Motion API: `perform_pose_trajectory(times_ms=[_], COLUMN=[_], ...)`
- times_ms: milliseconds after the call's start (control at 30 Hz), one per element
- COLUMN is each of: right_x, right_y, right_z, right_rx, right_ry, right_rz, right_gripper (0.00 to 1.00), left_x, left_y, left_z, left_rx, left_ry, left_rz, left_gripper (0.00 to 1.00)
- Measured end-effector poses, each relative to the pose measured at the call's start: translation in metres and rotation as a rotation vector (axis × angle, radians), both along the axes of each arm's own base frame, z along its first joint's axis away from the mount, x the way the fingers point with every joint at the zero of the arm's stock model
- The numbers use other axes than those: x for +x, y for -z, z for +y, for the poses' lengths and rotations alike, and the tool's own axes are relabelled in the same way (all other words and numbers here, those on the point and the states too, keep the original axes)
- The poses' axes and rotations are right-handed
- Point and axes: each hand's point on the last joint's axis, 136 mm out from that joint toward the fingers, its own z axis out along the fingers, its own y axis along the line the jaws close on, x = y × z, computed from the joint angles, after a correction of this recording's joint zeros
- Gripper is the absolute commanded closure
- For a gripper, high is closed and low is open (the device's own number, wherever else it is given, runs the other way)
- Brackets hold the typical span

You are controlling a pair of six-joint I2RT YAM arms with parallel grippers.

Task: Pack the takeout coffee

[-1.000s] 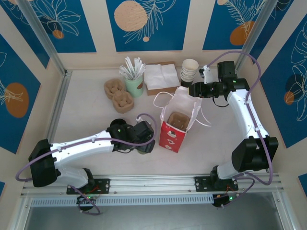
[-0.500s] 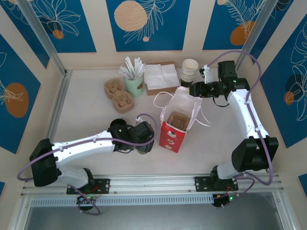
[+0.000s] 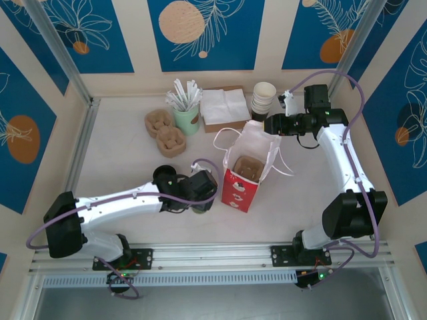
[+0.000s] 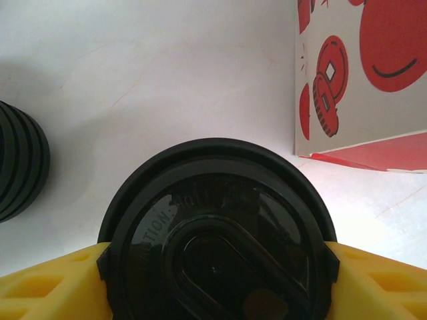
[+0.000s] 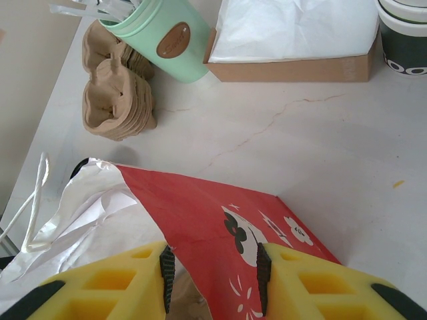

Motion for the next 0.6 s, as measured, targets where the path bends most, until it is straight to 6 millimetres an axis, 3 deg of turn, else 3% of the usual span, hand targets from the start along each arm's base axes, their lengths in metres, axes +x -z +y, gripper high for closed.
perform_pose_trajectory(times_ms=[333,433,600], right_x=[-0.001,-0.003,-0.007], right_y=[0.000,-0.002,-0.009], right_z=[-0.001,-0.002,-0.004], right_rx=[-0.002,-0.003,-0.002], right_ry=[0.005,0.012,0.029], right_rz=[0.000,-0.006,-0.021], right_gripper=[0.60,0.60,0.60], left_x=[-0.001,0.003,0.019], left_y=[-0.010,-0.039,-0.119], left_z=[0.008,0.008,-0.001], left_rx=[0.015,-0.002,-0.095], left_ry=[0.006,0.016,0.034], left_rz=[-0.017,-0.063,-0.205], left_gripper=[0.34,0.34,0.34])
